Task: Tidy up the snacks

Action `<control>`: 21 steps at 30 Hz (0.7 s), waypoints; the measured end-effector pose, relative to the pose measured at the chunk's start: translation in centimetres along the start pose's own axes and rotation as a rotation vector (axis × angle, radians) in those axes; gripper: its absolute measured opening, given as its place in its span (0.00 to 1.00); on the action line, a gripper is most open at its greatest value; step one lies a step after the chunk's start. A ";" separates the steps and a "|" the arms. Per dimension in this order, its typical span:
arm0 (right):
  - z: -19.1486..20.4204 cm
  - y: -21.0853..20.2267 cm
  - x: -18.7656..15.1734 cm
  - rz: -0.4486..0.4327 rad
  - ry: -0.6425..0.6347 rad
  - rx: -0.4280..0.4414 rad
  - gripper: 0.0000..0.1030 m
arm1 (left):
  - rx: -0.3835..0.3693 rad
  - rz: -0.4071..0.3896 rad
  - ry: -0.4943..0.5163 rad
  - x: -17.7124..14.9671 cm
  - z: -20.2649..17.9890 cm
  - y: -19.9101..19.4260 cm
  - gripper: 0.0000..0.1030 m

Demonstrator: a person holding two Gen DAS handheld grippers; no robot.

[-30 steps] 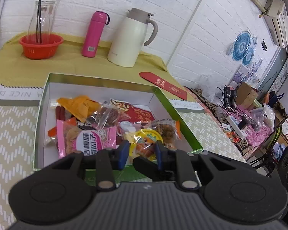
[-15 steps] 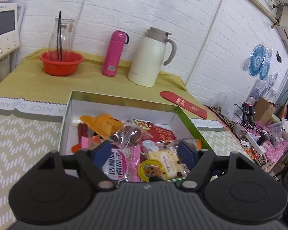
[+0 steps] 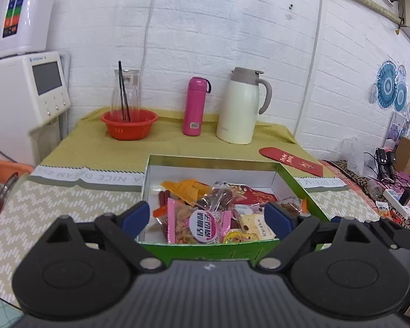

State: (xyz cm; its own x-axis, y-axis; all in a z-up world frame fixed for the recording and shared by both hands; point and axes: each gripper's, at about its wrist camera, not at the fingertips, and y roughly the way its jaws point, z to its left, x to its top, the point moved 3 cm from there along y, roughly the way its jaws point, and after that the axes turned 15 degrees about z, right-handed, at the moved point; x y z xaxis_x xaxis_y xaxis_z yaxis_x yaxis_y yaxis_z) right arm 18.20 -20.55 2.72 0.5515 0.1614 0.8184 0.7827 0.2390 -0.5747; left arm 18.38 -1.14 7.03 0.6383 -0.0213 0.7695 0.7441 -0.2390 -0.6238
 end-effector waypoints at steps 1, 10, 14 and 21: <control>0.1 -0.8 -0.2 0.007 -0.003 -0.008 1.00 | 0.009 -0.004 0.002 -0.4 -0.1 -0.7 0.86; 0.6 -7.5 -4.7 0.045 0.068 -0.033 1.00 | 0.181 -0.048 0.018 -5.3 -1.2 -5.7 0.86; 0.3 -8.2 -7.2 0.063 0.115 -0.039 1.00 | 0.166 -0.005 -0.030 -8.2 -1.1 -5.8 0.86; 0.2 -7.5 -8.7 0.090 0.113 -0.112 1.00 | 0.222 0.084 -0.058 -11.1 -1.1 -4.1 0.86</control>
State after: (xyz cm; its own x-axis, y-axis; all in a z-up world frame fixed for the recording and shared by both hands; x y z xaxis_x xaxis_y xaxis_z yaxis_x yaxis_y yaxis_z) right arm 7.44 -23.55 -0.09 0.6449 0.0675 0.7613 0.7523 0.1194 -0.6479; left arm 8.04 -0.96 1.16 0.7054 0.0249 0.7084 0.7088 -0.0190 -0.7051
